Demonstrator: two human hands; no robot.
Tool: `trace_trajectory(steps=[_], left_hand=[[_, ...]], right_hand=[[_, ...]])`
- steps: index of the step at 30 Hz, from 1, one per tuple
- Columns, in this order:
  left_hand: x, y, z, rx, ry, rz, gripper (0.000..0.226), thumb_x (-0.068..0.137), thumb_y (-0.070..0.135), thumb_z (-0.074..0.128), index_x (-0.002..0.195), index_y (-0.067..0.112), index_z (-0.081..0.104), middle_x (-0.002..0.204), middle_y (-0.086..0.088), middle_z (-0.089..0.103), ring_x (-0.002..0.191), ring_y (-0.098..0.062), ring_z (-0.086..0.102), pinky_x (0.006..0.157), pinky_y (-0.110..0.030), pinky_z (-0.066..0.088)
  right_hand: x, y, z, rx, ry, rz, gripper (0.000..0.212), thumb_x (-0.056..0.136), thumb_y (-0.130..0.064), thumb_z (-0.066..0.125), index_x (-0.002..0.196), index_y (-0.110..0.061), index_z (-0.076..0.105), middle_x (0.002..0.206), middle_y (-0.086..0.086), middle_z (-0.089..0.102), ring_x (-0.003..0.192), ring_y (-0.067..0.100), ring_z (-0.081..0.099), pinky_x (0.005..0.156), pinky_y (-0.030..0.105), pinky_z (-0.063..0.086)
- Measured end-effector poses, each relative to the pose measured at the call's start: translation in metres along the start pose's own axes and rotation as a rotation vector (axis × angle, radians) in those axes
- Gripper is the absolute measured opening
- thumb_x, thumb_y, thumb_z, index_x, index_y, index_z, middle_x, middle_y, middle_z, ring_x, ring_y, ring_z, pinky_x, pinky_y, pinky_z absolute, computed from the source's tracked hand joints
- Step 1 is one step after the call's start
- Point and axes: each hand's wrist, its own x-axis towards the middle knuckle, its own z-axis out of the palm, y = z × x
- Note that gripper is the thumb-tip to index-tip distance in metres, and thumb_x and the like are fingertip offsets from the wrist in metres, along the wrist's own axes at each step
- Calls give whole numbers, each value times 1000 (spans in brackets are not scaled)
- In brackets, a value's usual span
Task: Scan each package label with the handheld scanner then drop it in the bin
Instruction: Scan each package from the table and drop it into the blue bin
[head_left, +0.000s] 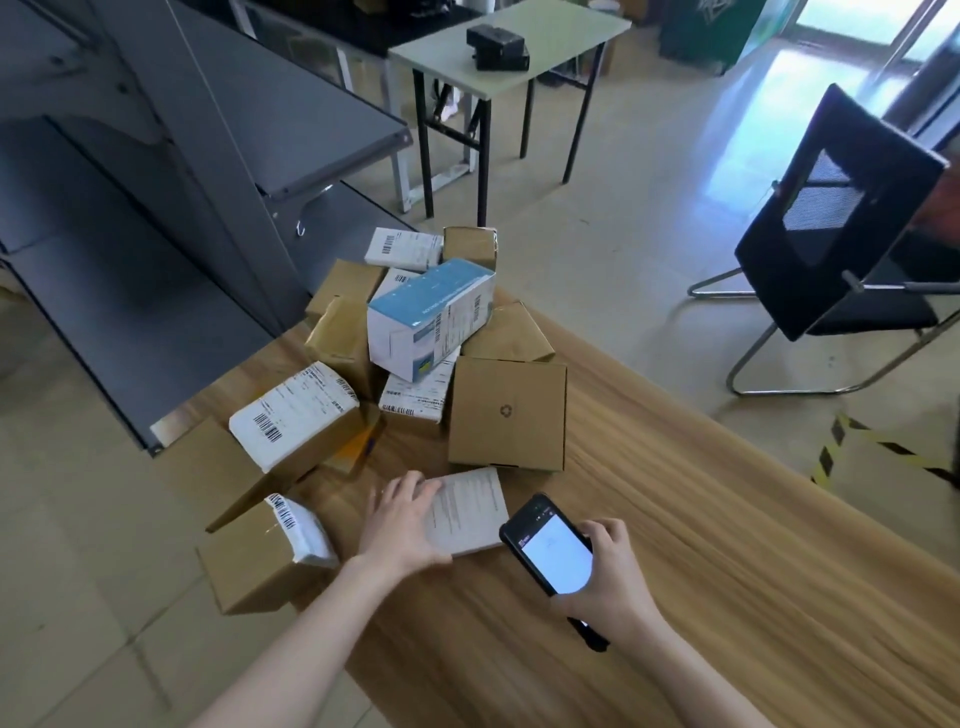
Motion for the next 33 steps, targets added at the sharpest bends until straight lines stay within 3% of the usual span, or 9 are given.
trace_trajectory(steps=[3, 5, 12, 15, 18, 22, 24, 28, 33], left_hand=[[-9, -1, 2, -58, -18, 16, 98, 61, 71, 64, 144, 36, 27, 141, 5, 27, 132, -18, 25, 105, -42, 39], [-15, 0, 2, -102, -41, 19, 95, 61, 77, 57, 143, 39, 29, 136, 4, 30, 128, -18, 29, 98, -39, 46], [-22, -1, -11, -388, -216, 40, 56, 87, 67, 44, 135, 39, 46, 133, 5, 51, 116, -15, 50, 95, -33, 44], [-24, -4, -18, -464, -213, -5, 42, 96, 59, 35, 125, 39, 57, 126, 2, 62, 104, -16, 56, 81, -31, 47], [-28, -4, -19, -434, -89, -47, 44, 100, 55, 25, 129, 36, 52, 123, -2, 62, 101, -18, 58, 64, -28, 48], [-38, 2, -12, -365, 153, -107, 57, 94, 65, 26, 145, 41, 26, 141, 4, 39, 116, -17, 51, 65, -26, 46], [-45, 5, -6, -321, 147, -83, 70, 87, 68, 45, 146, 46, 14, 147, 3, 22, 129, -21, 37, 80, -35, 52], [-52, 8, 3, -247, 97, -74, 110, 70, 49, 79, 148, 44, 1, 154, 4, -4, 142, -25, 12, 107, -46, 40], [-49, 11, 13, -279, 125, -132, 122, 63, 39, 87, 152, 33, 4, 150, 1, 1, 138, -22, 19, 108, -37, 39]], right_hand=[[-1, 4, -4, -1, 19, 5, 97, 50, -35, 80, 135, -17, 37, 115, -16, 24, 98, 5, 40, 66, 17, 42], [-3, 8, -6, -9, 28, 7, 98, 50, -34, 81, 136, -17, 37, 116, -15, 24, 98, 6, 39, 67, 17, 42], [-14, 18, -12, -2, 49, 0, 95, 53, -30, 82, 135, -13, 39, 117, -12, 27, 101, 7, 40, 74, 17, 40], [-18, 17, -13, 1, 58, 4, 94, 53, -28, 83, 135, -13, 39, 117, -12, 27, 100, 7, 40, 72, 18, 40], [-24, 17, -11, 1, 58, -1, 95, 53, -29, 83, 135, -13, 39, 117, -12, 27, 100, 7, 40, 72, 17, 40], [-30, 17, -13, 7, 52, -6, 95, 53, -30, 83, 135, -12, 39, 118, -12, 27, 101, 7, 40, 75, 18, 41], [-32, 17, -14, 8, 51, -1, 96, 52, -30, 83, 136, -13, 39, 117, -12, 27, 101, 7, 41, 74, 19, 42], [-37, 13, -13, -4, 39, 8, 96, 54, -29, 82, 137, -13, 37, 119, -11, 28, 99, 8, 42, 74, 20, 44], [-43, 10, -10, 7, 35, 0, 94, 52, -28, 80, 136, -14, 38, 119, -11, 28, 101, 9, 44, 76, 23, 48]])
